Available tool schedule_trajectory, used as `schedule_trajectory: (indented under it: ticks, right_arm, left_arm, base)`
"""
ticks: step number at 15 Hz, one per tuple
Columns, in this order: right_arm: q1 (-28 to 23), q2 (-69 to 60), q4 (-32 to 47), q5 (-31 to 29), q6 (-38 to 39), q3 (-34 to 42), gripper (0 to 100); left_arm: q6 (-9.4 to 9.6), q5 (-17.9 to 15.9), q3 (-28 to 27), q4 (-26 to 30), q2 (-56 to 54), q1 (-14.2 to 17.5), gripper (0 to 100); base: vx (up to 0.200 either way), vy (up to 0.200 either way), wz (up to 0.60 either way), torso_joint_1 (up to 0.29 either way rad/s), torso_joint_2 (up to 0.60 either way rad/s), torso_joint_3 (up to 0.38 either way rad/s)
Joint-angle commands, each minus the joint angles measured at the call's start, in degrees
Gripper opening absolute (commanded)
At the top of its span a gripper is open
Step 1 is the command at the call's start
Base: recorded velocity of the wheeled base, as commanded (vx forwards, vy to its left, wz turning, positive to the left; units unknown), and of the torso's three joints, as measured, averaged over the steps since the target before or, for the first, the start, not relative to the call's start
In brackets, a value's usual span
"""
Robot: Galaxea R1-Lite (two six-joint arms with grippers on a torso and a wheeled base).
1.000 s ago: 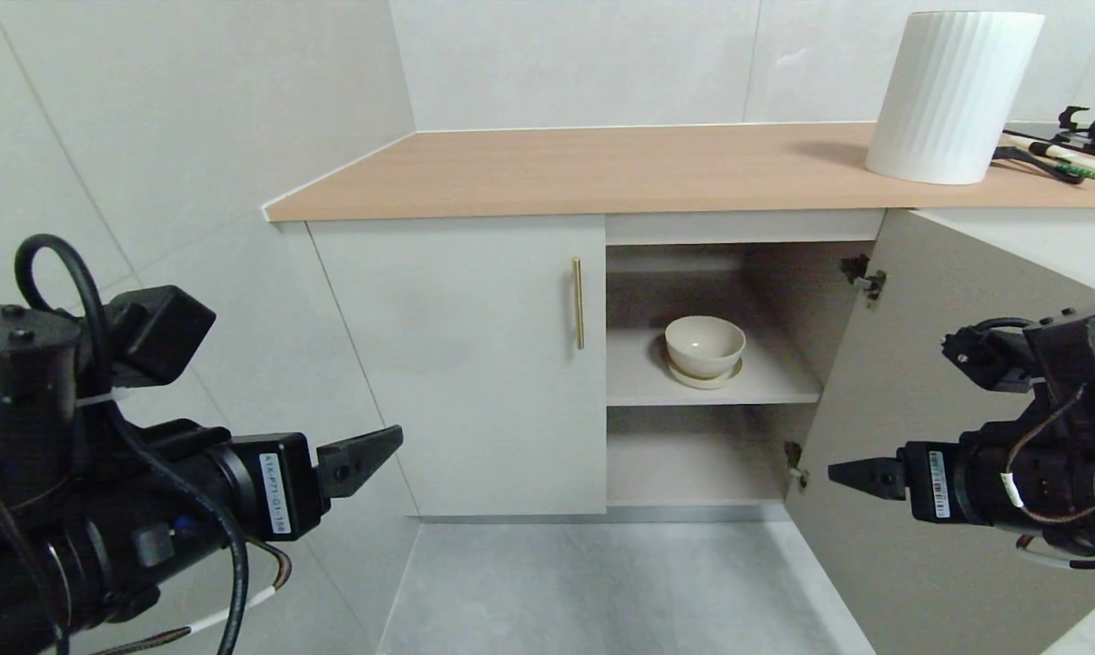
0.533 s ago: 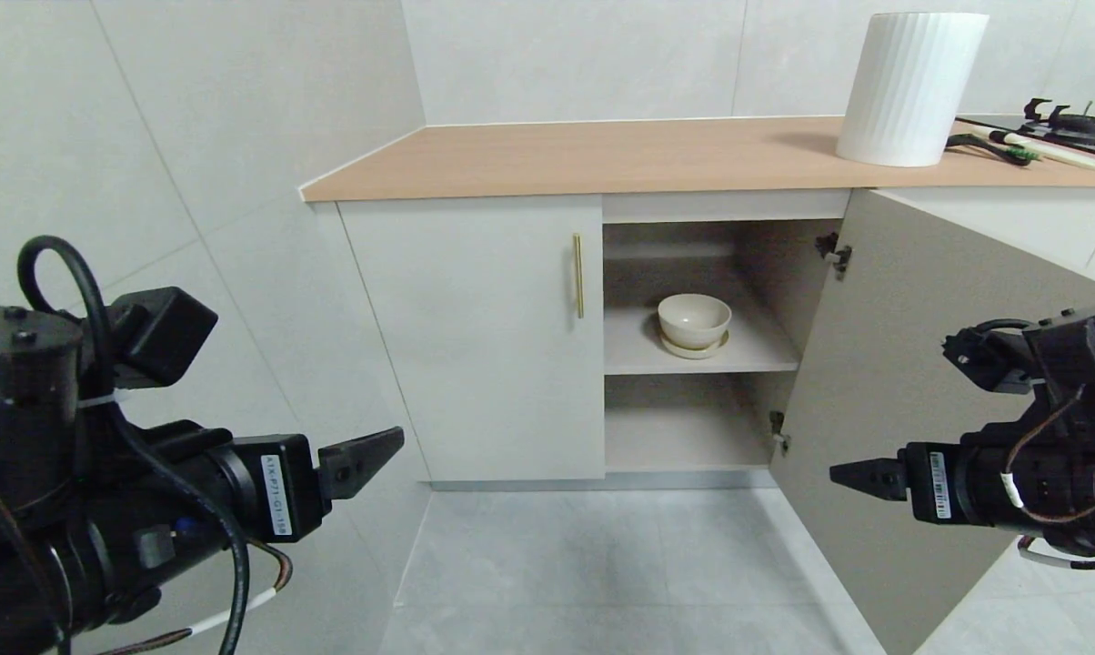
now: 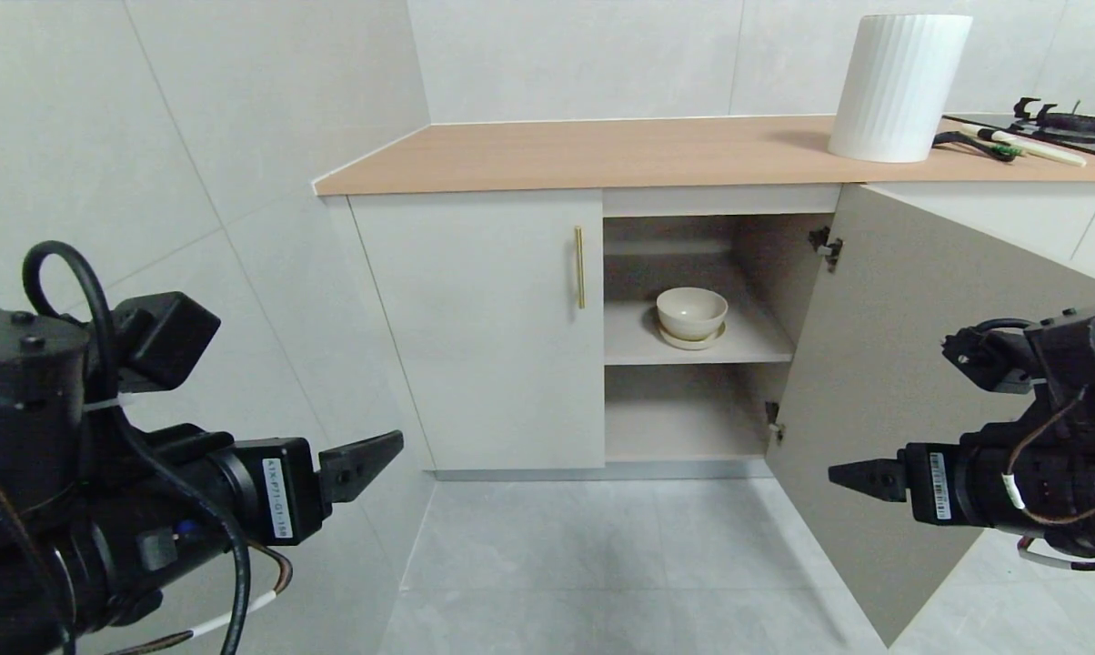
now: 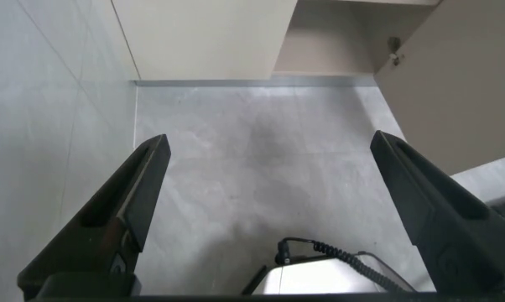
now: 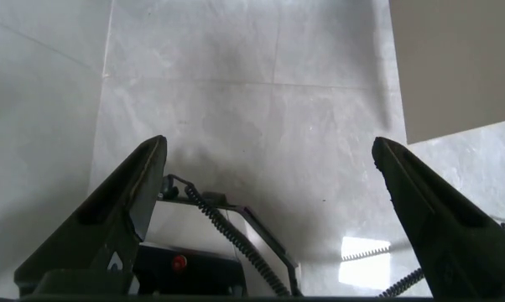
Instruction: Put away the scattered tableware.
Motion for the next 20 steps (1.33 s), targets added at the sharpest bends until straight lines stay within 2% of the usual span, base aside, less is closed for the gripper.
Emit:
schedule_trajectory:
  ticks: [1,7,13,17,20]
  right_arm:
    - [0.0,0.0,0.0,0.0,0.0,0.0,100]
    - [0.0,0.0,0.0,0.0,-0.1,0.0,100]
    - [0.0,-0.8,0.8,-0.1,-0.2,0.3,100]
    - [-0.5,-2.2,8.3,-0.2,-0.2,-2.6,100]
    - [-4.2,-1.8,11.2,-0.3,-1.2,-4.2,100]
  left_arm:
    - [-0.07,0.0,0.0,0.0,0.2,0.0,100]
    - [0.02,0.0,0.0,0.0,0.3,0.0,100]
    - [0.02,0.1,0.0,0.0,0.6,0.0,100]
    - [0.02,0.1,0.0,0.0,0.6,0.0,100]
    - [0.02,0.1,0.0,0.0,0.6,0.0,100]
  base:
    - [0.0,0.0,0.0,0.0,0.0,0.0]
    - [0.0,0.0,0.0,0.0,0.0,0.0]
    - [0.0,-0.2,0.0,0.01,0.0,0.003]
    - [0.0,-0.2,0.0,-0.001,0.0,0.001]
    - [0.0,-0.2,0.0,0.004,0.0,0.001]
